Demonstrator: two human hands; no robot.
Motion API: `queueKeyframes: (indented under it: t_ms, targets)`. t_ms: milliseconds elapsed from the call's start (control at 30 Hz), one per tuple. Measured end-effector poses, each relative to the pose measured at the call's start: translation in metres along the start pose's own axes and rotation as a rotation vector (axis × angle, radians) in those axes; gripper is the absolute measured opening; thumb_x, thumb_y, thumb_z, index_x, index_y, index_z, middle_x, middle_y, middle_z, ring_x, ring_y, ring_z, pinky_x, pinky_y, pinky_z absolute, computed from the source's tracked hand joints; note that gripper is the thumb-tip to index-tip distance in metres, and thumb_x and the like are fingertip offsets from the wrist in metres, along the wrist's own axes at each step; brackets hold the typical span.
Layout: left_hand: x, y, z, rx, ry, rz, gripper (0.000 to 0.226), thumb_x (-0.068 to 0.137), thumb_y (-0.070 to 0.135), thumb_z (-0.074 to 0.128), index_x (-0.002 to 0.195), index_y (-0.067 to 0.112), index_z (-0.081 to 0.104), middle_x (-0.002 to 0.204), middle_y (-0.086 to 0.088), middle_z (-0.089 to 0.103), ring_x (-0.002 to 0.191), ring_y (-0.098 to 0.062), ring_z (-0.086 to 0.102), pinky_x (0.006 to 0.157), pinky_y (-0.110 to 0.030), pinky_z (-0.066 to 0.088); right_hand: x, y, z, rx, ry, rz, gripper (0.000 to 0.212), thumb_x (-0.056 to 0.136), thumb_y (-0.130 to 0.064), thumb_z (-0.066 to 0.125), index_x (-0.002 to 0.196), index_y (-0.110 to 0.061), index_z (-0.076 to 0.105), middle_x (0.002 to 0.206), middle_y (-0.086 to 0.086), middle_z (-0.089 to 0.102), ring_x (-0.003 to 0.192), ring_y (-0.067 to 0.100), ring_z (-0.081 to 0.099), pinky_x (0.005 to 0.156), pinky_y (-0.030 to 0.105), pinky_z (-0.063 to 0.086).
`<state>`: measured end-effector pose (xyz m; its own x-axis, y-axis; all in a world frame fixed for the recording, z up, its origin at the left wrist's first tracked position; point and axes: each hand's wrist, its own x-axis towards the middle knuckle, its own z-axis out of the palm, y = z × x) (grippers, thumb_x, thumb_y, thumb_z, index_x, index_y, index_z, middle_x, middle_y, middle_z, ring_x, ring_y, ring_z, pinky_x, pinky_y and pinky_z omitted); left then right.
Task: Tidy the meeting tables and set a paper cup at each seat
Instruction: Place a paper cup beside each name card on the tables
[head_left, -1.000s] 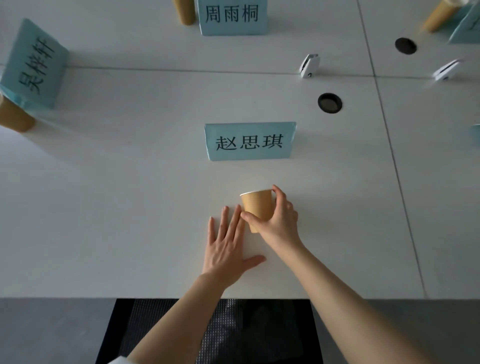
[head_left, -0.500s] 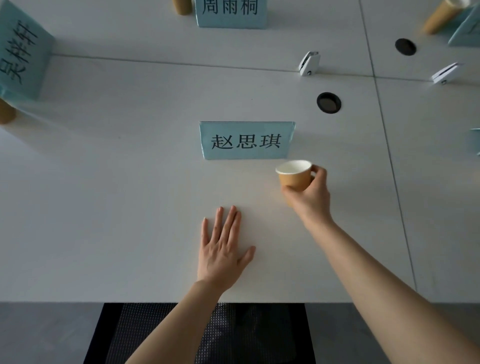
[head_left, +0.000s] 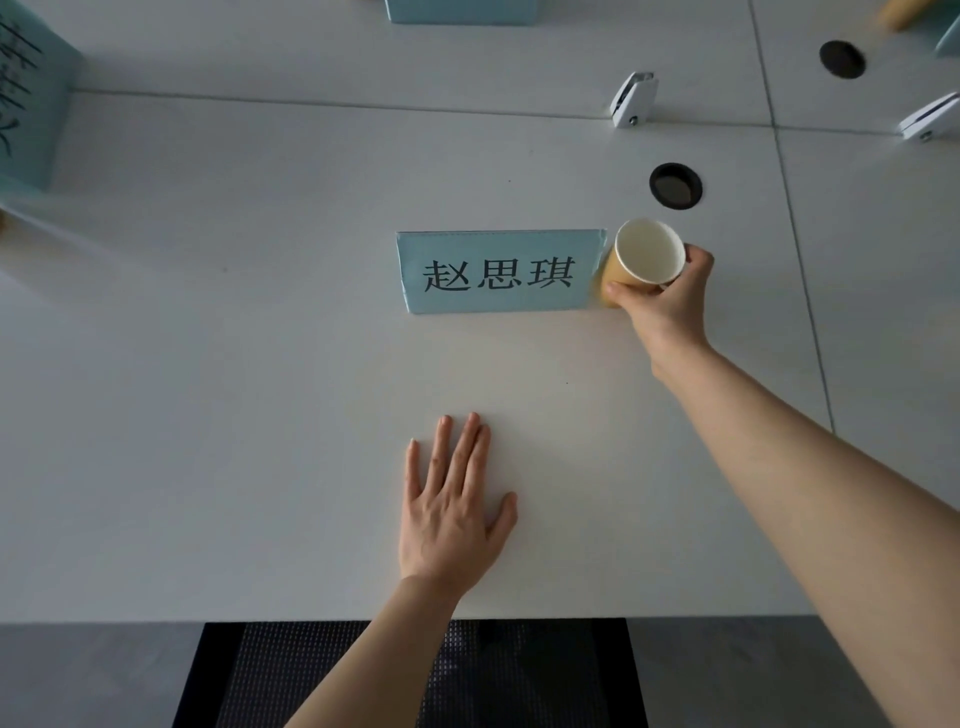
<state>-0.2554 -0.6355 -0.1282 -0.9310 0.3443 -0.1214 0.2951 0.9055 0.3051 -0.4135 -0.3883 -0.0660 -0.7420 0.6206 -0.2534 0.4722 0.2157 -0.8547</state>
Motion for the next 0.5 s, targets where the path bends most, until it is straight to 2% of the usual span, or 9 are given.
queueKeyframes:
  t_ms: [200, 333, 500]
  targets:
    - [-0.001, 0.000, 0.000, -0.018, 0.014, 0.008, 0.075, 0.089, 0.048, 0.050, 0.151, 0.011, 0.033, 0.161, 0.001, 0.024, 0.151, -0.024, 0.012, 0.119, -0.053, 0.016, 0.001, 0.010, 0.001, -0.030, -0.034, 0.033, 0.070, 0.070, -0.009, 0.079, 0.124, -0.012, 0.035, 0.115, -0.005, 0.051, 0.106, 0.013, 0.055, 0.091, 0.026, 0.045]
    - [-0.001, -0.001, 0.000, -0.019, 0.005, 0.015, 0.076, 0.089, 0.050, 0.049, 0.151, 0.011, 0.033, 0.161, 0.001, 0.024, 0.151, -0.024, 0.013, 0.119, -0.054, 0.016, -0.017, 0.031, -0.012, -0.199, -0.040, 0.038, 0.061, 0.075, -0.010, 0.076, 0.126, -0.007, 0.043, 0.130, 0.006, 0.053, 0.123, 0.020, 0.051, 0.101, 0.030, 0.041]
    - [-0.001, -0.003, -0.002, -0.011, -0.037, 0.015, 0.079, 0.088, 0.054, 0.045, 0.153, 0.013, 0.028, 0.162, 0.002, 0.022, 0.151, -0.023, 0.010, 0.120, -0.052, 0.012, -0.076, 0.063, -0.048, -0.369, -0.051, 0.018, 0.052, 0.081, -0.011, 0.069, 0.129, -0.003, 0.050, 0.133, 0.013, 0.055, 0.126, 0.027, 0.050, 0.101, 0.028, 0.034]
